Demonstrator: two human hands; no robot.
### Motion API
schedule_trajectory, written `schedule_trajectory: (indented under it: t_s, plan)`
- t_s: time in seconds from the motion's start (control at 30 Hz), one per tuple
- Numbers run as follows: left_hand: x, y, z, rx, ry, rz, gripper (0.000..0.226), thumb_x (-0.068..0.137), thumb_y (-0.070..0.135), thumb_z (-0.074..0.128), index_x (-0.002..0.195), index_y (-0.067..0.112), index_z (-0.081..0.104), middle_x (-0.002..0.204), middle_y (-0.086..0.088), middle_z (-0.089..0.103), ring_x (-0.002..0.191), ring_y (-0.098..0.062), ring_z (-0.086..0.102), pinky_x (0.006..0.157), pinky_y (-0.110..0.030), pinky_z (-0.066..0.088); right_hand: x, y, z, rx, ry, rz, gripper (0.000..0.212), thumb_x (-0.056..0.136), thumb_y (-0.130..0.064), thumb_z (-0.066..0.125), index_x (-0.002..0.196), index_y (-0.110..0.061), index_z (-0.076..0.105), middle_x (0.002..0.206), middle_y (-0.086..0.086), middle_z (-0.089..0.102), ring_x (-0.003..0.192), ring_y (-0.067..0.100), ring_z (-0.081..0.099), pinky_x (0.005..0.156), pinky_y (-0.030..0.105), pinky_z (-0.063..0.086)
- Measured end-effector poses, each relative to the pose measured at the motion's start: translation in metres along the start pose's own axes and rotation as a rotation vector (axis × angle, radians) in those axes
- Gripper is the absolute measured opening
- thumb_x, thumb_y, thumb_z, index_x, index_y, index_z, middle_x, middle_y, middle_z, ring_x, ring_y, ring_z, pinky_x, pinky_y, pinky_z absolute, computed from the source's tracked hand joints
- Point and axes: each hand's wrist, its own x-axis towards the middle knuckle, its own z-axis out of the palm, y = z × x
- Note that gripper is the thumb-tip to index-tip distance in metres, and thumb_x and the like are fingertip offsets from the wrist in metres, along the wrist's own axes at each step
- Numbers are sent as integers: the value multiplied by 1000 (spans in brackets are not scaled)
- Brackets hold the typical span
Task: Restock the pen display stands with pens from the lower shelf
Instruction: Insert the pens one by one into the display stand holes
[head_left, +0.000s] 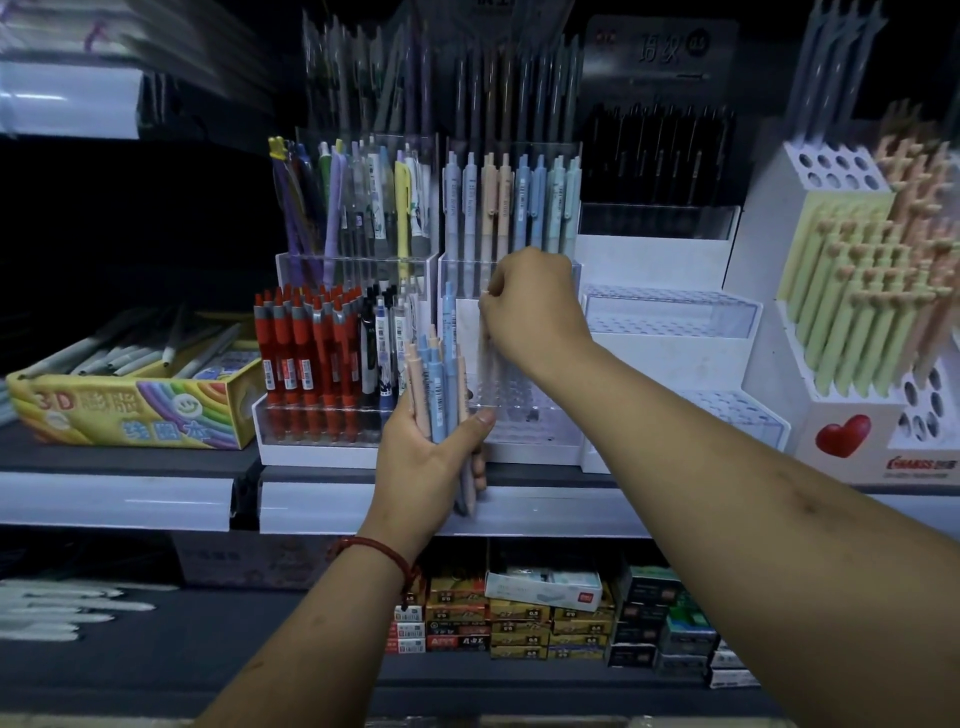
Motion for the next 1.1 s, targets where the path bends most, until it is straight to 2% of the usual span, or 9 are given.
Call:
schedule_trajectory:
  t_s: [0.17,0.33,0.4,0.5,0.6,0.77,0.9,1.03,1.1]
  plan:
    - [-1,0,-1,24,-3,8,19,93,8,73,100,8,56,57,-9,57,48,-24,54,49,-37,53,0,-10,-9,-107,-107,-14,36,89,7,58,63,-11,40,70,4,39,61,20,45,60,29,40]
    - [-1,1,1,27,11,0,20,92,8,75,98,11,56,58,-9,57,49,-25,55,49,-36,53,-3,-6,-5,-92,-103,-61,8,94,-1,61,99,-6,58,96,13,57,82,29,58,68,32,49]
    - [0,0,1,27,12,-5,21,92,8,75,99,13,55,59,-8,57,49,-25,55,49,-35,52,-9,-4,-7,-7,-104,-64,17,98,-15,64,108,-3,58,99,15,61,83,31,64,74,38,57]
    - [1,-1,1,33,9,-2,21,92,7,74,100,13,55,59,-9,57,50,-27,55,51,-36,52,-25,-7,-16,333,-108,-52,28,102,-25,62,95,1,62,78,17,68,58,25,71,58,43,62]
    - [1,-1,1,28,6,-5,21,93,7,74,100,13,55,60,-11,56,51,-28,54,51,-36,52,-40,-14,-32,657,-138,-43,37,103,-33,60,90,1,68,72,12,69,49,23,67,47,35,55]
    - [1,0,0,27,2,-16,22,93,8,75,101,13,55,60,-9,56,52,-29,54,52,-36,52,-46,-15,-43,699,-212,-31,20,89,-22,79,92,-5,71,68,4,66,51,20,63,47,31,50]
    - [1,1,1,34,-3,-22,22,93,8,74,101,13,54,57,-5,57,50,-28,54,51,-37,53,-44,-16,-39,674,-290,61,18,85,-13,82,92,-2,70,70,6,68,51,18,64,46,30,49]
    - [1,2,0,56,1,-11,23,92,8,75,102,8,54,56,-4,57,48,-26,55,49,-35,53,-31,-22,-52,847,-135,155,3,92,-4,72,89,-3,72,76,11,71,55,19,66,49,29,50]
    - [1,1,-1,56,7,-13,23,92,9,76,101,7,55,57,-5,58,48,-26,56,49,-35,53,-19,-19,-65,874,16,177,10,93,-4,70,84,-8,71,75,11,71,54,17,66,49,27,52]
